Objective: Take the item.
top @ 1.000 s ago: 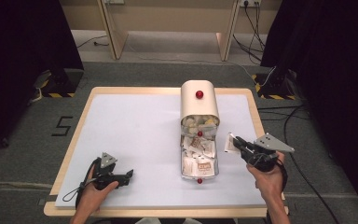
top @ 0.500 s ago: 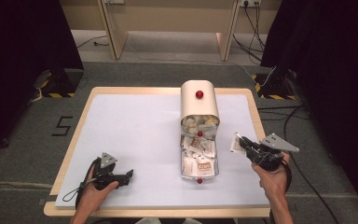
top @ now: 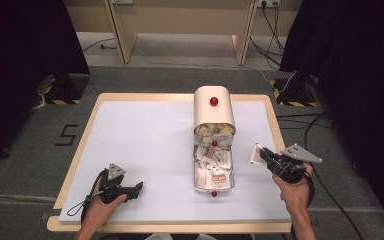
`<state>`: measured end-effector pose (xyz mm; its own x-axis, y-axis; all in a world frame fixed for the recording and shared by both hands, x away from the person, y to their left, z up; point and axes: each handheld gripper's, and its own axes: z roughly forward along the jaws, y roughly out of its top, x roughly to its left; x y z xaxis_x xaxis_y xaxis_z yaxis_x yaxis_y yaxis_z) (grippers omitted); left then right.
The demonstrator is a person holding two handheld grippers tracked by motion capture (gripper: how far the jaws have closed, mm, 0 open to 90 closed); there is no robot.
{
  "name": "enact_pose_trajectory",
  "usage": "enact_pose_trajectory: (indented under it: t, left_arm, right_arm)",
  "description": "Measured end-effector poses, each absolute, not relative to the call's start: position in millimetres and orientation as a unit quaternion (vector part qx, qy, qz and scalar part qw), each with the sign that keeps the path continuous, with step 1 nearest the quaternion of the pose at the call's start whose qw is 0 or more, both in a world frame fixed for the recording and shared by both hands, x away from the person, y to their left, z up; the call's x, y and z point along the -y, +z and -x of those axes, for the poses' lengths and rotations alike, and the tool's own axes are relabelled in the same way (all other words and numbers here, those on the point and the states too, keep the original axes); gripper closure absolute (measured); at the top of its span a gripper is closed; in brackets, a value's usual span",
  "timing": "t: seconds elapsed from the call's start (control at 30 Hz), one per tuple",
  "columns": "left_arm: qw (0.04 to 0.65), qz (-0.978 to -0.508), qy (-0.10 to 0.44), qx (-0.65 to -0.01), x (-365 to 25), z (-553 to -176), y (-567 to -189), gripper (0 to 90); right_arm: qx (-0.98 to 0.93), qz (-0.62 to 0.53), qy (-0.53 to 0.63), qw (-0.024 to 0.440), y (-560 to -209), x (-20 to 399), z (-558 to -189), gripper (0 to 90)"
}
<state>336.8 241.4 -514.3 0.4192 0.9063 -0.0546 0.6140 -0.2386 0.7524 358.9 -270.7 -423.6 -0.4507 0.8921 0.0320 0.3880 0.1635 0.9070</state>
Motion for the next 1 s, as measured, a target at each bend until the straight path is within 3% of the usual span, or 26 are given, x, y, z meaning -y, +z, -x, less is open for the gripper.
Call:
enact_pose_trajectory:
  t: [1.0]
  left_arm:
    - [0.362, -0.76, 0.202, -0.5, -241, -337, -514, 8.3]
  right_arm:
    - [-0.708, -0.481, 0.443, 0.268, -444, 290, -366, 83.4]
